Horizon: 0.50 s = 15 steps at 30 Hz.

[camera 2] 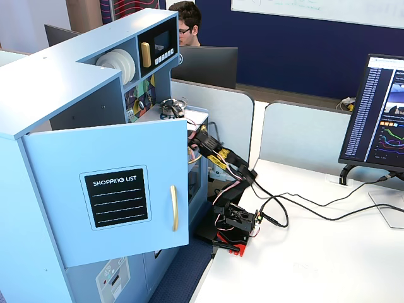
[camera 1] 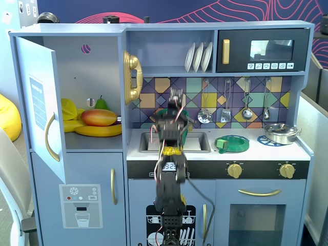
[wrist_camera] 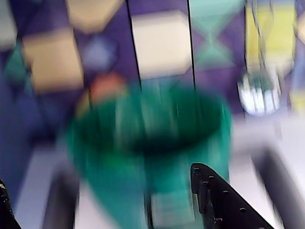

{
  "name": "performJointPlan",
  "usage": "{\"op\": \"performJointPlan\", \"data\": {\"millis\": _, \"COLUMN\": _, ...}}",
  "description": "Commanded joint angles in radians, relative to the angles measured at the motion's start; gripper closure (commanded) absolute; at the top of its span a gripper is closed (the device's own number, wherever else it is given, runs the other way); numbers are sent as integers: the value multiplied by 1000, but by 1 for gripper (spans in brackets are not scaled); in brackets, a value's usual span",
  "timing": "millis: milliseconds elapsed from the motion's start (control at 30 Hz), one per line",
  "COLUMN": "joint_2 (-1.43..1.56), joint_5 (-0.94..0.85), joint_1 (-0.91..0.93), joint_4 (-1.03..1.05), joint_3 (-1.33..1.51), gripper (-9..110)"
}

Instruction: Pick up the green pineapple from the left cabinet and place it in the green recipient

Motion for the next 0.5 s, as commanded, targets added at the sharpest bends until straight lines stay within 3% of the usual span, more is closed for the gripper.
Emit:
{"op": "performJointPlan", "data": {"millis": 0, "joint_2": 347, "joint_5": -40, "joint_1": -26, "joint_4": 71, "joint_3": 333, "gripper": 57}}
{"op": "performJointPlan", "data": {"millis": 467, "joint_2": 799, "joint_5": 28, "joint_1": -25, "joint_4": 442, "joint_3": 1005, "gripper": 61}}
